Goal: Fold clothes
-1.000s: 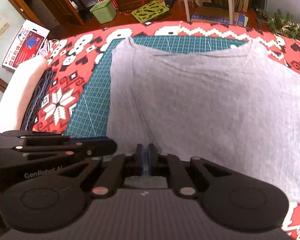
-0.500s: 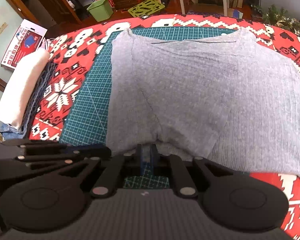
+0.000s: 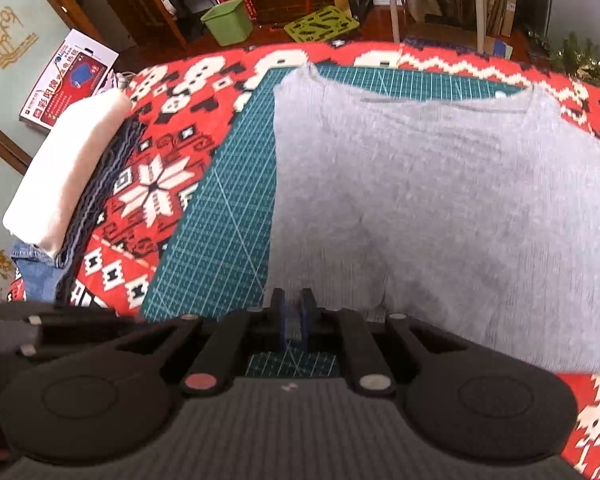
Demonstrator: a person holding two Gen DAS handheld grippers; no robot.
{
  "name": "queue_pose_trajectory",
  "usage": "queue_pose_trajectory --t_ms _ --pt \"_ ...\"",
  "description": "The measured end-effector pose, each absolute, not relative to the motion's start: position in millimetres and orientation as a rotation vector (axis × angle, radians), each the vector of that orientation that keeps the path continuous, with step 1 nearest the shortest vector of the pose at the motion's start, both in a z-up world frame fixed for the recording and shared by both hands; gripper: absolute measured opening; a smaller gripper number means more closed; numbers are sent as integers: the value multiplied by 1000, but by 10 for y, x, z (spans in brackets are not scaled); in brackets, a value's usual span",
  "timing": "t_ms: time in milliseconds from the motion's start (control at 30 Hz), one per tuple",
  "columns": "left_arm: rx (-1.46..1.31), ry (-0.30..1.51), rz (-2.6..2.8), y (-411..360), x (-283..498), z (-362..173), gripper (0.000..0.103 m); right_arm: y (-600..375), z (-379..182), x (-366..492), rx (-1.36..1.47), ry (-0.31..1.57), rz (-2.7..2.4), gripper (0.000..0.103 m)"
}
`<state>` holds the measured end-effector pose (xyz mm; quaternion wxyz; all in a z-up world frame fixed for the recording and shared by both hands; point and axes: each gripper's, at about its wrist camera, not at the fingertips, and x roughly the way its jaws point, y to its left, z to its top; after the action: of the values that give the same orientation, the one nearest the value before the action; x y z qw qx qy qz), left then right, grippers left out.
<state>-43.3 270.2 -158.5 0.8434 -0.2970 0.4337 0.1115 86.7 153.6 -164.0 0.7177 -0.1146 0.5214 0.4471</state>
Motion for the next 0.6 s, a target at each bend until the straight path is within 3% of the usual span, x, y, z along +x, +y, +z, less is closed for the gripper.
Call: queue_pose_trajectory --t_ms 600 --pt "-680 850 274 2989 -80 -1447 5 1699 -1461 1325 -232 1127 962 10"
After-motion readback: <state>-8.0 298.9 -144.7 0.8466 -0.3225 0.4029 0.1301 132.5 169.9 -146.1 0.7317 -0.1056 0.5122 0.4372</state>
